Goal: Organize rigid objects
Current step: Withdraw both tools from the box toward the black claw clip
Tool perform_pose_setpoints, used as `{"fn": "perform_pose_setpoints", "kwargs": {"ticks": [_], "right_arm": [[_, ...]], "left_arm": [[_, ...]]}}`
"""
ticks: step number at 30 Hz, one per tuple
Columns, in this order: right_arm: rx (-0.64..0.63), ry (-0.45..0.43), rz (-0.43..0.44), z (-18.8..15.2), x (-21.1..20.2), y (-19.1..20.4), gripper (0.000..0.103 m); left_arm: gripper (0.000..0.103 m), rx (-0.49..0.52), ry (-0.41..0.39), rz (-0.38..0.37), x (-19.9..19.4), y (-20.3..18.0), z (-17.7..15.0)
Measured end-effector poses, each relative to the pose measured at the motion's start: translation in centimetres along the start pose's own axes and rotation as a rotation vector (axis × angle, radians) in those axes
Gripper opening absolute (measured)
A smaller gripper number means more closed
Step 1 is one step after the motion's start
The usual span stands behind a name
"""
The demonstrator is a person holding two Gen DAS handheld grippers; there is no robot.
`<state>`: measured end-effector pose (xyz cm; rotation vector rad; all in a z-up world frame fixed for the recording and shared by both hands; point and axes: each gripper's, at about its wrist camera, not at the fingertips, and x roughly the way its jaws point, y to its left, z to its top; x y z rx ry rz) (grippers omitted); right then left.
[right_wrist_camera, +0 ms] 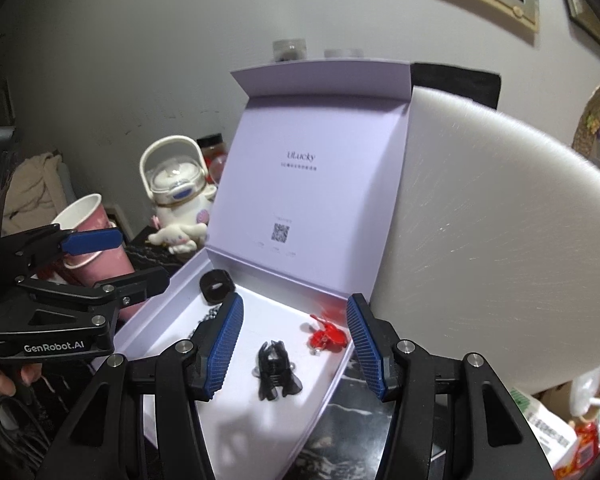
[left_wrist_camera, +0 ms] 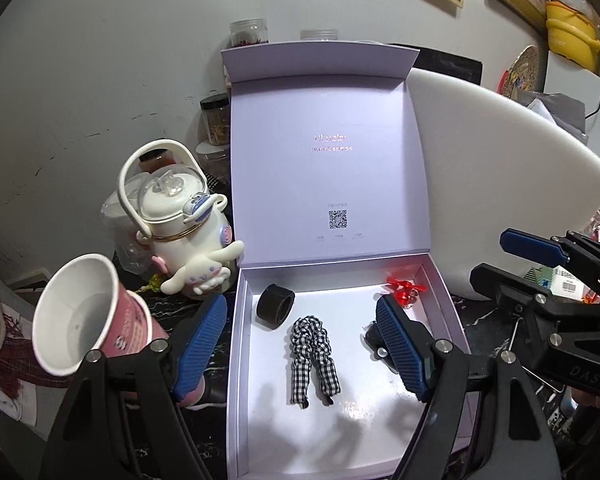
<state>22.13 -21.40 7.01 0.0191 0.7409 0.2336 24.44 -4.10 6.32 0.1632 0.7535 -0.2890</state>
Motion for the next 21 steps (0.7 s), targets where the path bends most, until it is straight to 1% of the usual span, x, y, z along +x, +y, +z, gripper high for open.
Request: {"fn": "perform_pose_setpoints", "kwargs": {"ticks": [1,3,5,8,12,17,19,20,21], "right_arm": [[-0.001,-0.005,-0.002,-0.1,-0.5,0.1,0.06],[-0.002,-0.012,-0.004,-0.3,-1.2,0.2,0.06],[-0.001,-0.016,-0.012,-0.5,-1.9,0.4,0.063],[0.004,-0.02,-0.019,-0.9,-2.7,0.6,0.068],[0.025,-0.029,-0.029,-1.7,-4.1,0.5,0.076],[0.028,-0.013,-0.044,-3.0,-5.1,1.0,0.079],[0.031,-0.011,-0.047,-3.4,-5.5,1.1,0.079],[0.033,-0.008,-0.047,-3.7,-5.7,1.2,0.079],[0.034,-0.008,-0.044,-3.9,-5.9,1.3,0.079]], "left_arm": [[0.081,-0.002,-0.001,-0.002,-0.4,0.0,-0.1],[0.087,-0.005,-0.009,-0.006,-1.0,0.0,-0.4],[0.091,-0.007,-0.019,-0.003,-1.7,0.1,-0.7],[0.092,-0.016,-0.022,0.007,-2.6,0.1,-1.2],[0.092,-0.019,-0.021,0.008,-3.6,0.1,-2.0],[0.092,-0.016,-0.028,0.011,-4.9,0.0,-3.4],[0.097,-0.015,-0.03,0.002,-5.3,0.0,-3.8],[0.103,-0.012,-0.034,-0.002,-5.6,-0.1,-4.2],[0.103,-0.012,-0.039,-0.001,-5.9,-0.1,-4.5]]}}
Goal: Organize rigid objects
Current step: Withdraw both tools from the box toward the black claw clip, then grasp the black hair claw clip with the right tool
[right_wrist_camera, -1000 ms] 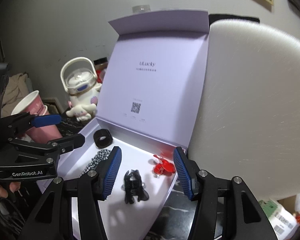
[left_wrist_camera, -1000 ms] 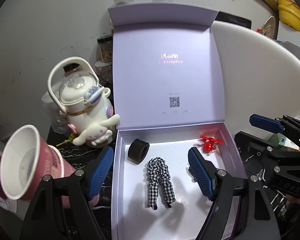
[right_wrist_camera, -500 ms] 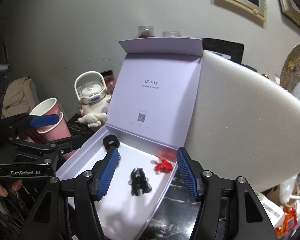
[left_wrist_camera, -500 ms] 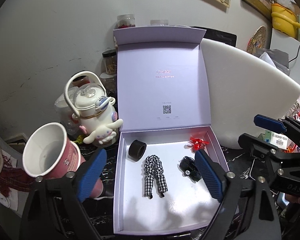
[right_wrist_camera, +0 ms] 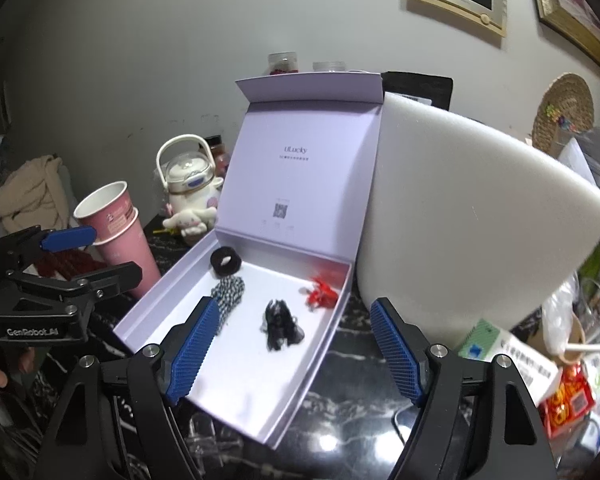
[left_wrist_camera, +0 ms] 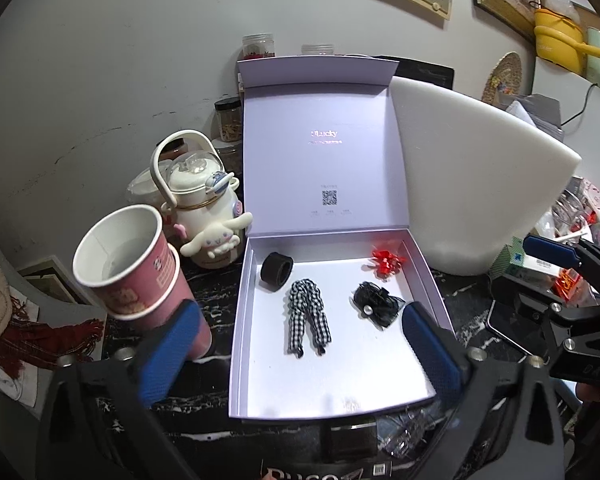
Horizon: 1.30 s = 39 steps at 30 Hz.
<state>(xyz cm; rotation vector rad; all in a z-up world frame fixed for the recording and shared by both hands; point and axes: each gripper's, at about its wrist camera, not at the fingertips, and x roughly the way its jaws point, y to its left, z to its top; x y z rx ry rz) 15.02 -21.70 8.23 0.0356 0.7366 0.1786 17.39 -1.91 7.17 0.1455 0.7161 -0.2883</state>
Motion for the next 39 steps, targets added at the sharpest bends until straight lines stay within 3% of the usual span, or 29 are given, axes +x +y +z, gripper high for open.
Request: {"fn": "perform_pose_setpoints", "kwargs": {"ticks": [16,39], "right_arm": [[-0.009,0.023,0.022,-4.1,-2.7,2.5,0.08],[0.01,0.119,0.077,-9.8,-2.6,5.1,0.08]], "left_arm": [[0.103,-0.02,0.012,-0.005,-2.9,0.1,-3.9],[0.103,-0.079,0.132,-0.084,-1.7,0.7,-9.8]]}}
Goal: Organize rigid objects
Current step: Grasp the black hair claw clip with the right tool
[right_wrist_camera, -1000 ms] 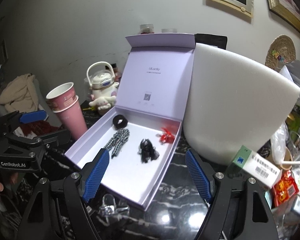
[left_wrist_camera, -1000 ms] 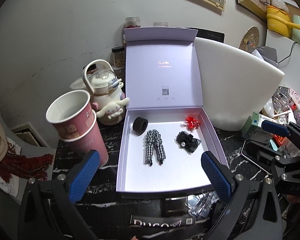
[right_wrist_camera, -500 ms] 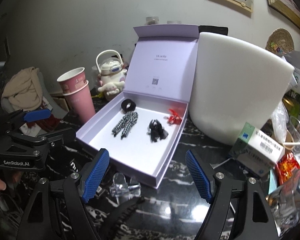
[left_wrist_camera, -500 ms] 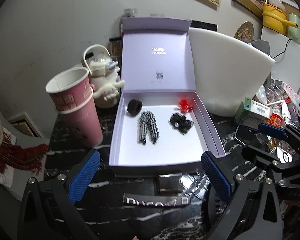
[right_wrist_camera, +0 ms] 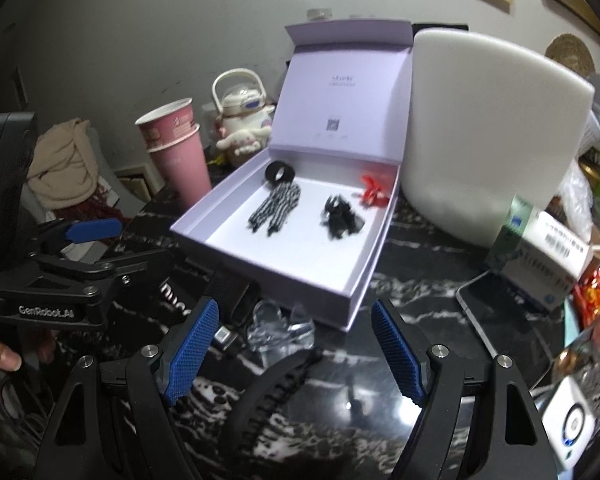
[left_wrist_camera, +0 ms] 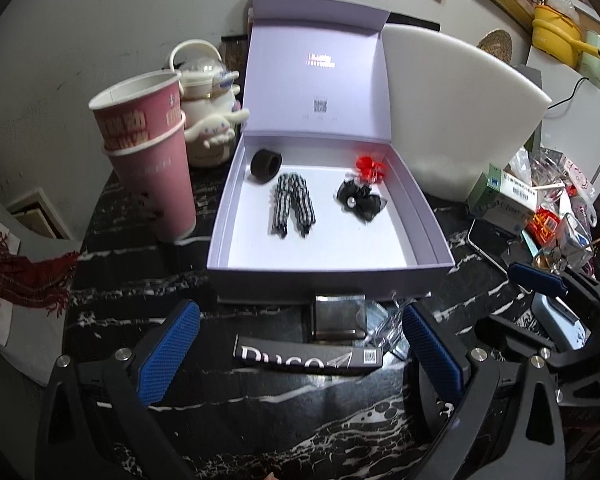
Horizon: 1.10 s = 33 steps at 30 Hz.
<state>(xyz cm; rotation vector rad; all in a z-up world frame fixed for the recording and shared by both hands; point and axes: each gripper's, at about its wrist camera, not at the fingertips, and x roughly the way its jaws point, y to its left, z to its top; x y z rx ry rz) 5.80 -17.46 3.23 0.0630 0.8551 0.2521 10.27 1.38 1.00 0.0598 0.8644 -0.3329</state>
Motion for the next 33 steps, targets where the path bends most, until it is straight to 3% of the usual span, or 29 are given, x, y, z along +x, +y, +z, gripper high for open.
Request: {"fn": "perform_pose_setpoints", "kwargs": {"ticks": [12,27,33], "right_arm": [[0.052,0.095,0.081,-3.4,2.3,-0.3,0.08],[0.005,0.156,0.024,-5.2,5.2,0.0,0.08],[0.004,0.172,0.022,-5.4,5.7,-0.3,0.08]], "left_arm": [[0.103,-0.048,0.047,0.0,2.1,0.9,-2.1],[0.103,-0.061,0.088,0.075,4.6,1.5,-2.9],[0.103,-0.095,0.098,0.139,5.2,2.7,-2.3]]}}
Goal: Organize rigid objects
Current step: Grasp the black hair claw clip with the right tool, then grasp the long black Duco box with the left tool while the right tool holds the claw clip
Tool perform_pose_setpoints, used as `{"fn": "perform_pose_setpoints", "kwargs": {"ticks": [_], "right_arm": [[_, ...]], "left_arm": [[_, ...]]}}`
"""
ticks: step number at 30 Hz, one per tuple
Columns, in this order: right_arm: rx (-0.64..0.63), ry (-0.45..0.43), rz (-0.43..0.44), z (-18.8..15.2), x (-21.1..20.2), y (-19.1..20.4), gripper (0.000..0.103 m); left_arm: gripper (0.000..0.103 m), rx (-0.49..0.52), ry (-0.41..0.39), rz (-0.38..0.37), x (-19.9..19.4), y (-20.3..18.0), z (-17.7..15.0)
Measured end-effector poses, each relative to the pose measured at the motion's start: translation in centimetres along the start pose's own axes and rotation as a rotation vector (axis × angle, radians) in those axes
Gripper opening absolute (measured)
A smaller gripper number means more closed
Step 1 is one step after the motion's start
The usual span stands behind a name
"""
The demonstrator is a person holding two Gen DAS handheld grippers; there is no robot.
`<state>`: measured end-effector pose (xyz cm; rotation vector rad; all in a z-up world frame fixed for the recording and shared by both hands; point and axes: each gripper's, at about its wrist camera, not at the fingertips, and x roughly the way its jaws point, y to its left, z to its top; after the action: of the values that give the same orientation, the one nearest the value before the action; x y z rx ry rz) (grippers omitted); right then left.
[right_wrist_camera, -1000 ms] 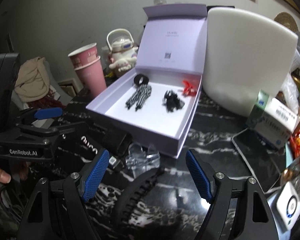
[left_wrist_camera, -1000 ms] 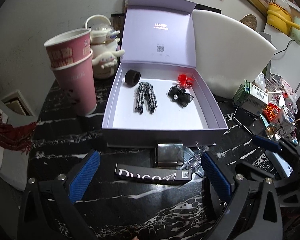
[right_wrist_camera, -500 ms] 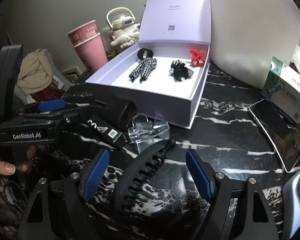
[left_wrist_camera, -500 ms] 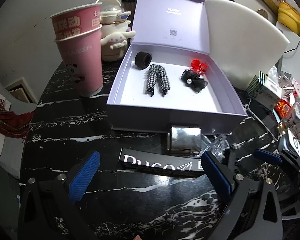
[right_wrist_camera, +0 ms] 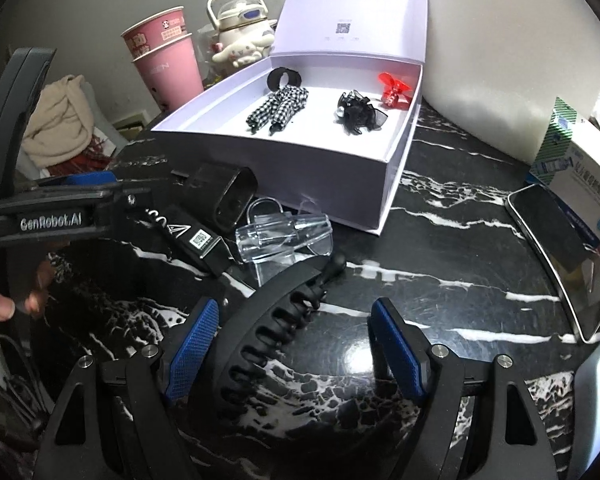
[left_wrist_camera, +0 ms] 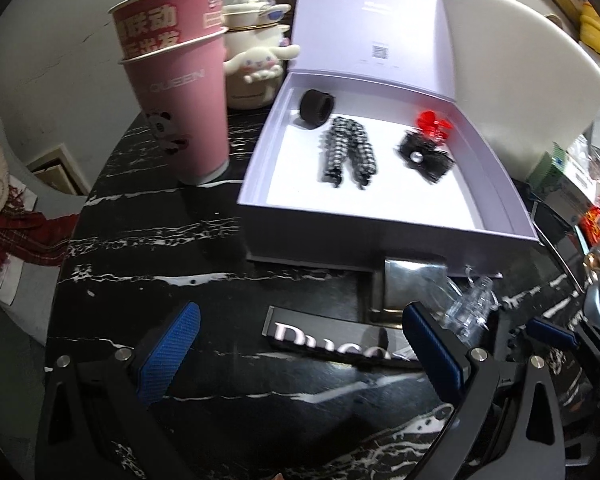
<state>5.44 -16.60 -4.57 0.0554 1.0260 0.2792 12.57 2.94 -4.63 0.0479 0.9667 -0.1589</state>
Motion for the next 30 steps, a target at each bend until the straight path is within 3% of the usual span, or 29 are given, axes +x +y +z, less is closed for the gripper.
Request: {"fn": "perform_pose_setpoints", "kwargs": {"ticks": [4,12,21,30], "right_arm": [[0.004,0.002,0.022,0.0,0.2,-0.2,0.08],[-0.004,0.001,0.026,0.1,0.4,-0.5,0.08],[0.021,-0.009,0.019,-0.3,-0.1,-1.4,0.08],[0.048,-0.018,0.022,-0.6,-0.4,-1.9,0.079]], "left_arm": [[0.103,-0.021,0.033,0.021,0.9,0.5,0.2],[0.103,-0.038,0.042,-0.012,1.3,0.5,0.4],[0.103,0.0,0.088,-0.11,1.9,-1.9,-0.1],[0.103,-0.003,0.09,-0.129,2.2,-2.5,0.1]]}}
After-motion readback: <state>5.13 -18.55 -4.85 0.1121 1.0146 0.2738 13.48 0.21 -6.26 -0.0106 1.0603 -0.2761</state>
